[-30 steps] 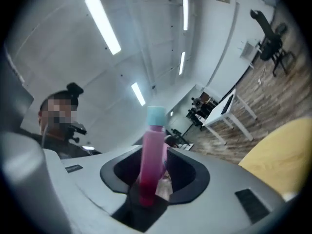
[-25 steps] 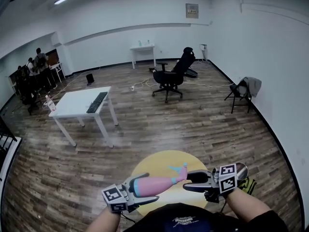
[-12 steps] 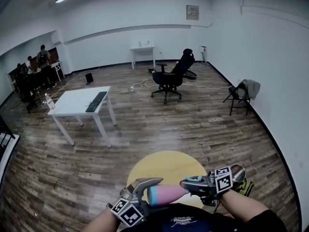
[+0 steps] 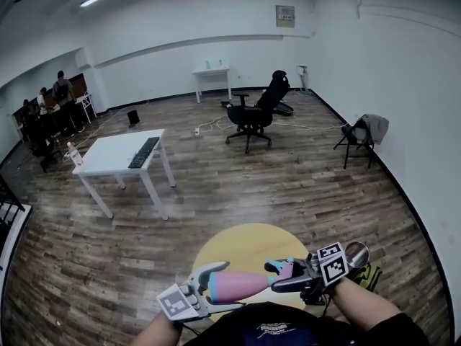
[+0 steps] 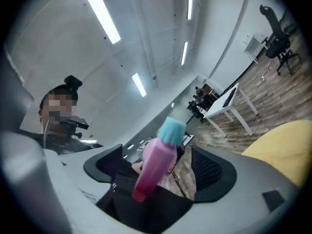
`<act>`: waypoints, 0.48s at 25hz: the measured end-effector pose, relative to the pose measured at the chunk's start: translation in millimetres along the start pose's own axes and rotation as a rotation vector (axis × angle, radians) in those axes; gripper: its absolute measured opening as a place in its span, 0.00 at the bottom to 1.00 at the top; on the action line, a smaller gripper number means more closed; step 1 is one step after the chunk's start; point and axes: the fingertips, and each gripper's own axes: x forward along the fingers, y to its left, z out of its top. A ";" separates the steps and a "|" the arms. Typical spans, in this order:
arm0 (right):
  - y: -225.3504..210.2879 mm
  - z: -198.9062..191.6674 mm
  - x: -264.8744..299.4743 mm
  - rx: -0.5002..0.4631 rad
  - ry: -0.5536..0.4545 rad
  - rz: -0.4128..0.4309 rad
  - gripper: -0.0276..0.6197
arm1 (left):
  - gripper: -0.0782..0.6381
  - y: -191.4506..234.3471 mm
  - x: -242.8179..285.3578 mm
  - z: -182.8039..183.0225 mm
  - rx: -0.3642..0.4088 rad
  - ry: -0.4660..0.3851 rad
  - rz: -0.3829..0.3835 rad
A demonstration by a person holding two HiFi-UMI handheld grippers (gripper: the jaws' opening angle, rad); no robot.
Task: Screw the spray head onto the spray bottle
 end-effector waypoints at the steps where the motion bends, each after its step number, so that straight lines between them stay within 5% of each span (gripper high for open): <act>1: -1.2 2.0 -0.7 -0.011 -0.008 -0.006 0.72 | 0.81 7.7 -4.2 3.9 -0.022 -0.025 0.026; 3: -2.9 5.3 -4.8 -0.042 -0.023 -0.020 0.67 | 0.81 20.3 -12.6 9.5 -0.053 -0.069 0.062; 8: 3.9 7.0 -0.3 -0.134 -0.001 -0.044 0.32 | 0.81 15.5 -10.9 7.0 -0.016 -0.021 0.048; 12: 5.3 0.9 5.4 -0.129 0.041 -0.024 0.29 | 0.81 3.0 -1.0 7.3 0.062 0.018 0.001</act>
